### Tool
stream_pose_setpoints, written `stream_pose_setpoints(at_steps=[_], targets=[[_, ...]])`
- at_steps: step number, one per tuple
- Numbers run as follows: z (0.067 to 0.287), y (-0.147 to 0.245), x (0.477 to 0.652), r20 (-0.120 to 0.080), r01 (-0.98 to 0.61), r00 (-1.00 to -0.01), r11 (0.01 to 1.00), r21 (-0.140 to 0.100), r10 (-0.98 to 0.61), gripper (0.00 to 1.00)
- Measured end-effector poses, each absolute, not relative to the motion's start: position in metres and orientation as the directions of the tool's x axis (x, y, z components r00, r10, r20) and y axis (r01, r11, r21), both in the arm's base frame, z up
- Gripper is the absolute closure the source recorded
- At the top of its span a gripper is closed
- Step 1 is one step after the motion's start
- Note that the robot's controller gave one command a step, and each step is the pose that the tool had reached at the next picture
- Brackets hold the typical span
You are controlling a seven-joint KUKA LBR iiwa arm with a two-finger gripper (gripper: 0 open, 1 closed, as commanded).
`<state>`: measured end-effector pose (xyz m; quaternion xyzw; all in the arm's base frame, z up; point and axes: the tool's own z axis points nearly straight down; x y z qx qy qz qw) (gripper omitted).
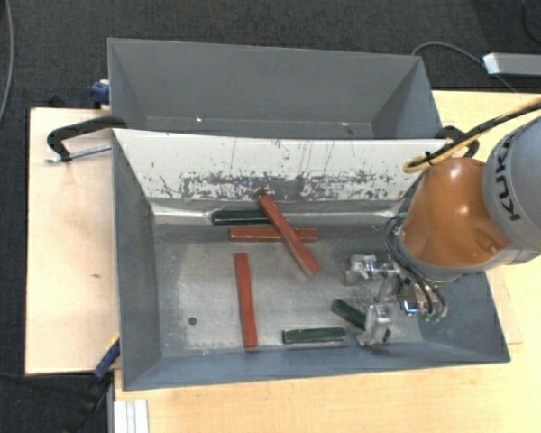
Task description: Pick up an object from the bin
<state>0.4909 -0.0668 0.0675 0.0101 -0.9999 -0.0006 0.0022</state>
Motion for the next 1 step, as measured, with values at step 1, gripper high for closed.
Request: stream_pose_setpoints(at_steps=[1], targets=[[0.0705,-0.0584,0.4924,0.000,0.167,-0.986,0.986,0.001,0.167,1.00]])
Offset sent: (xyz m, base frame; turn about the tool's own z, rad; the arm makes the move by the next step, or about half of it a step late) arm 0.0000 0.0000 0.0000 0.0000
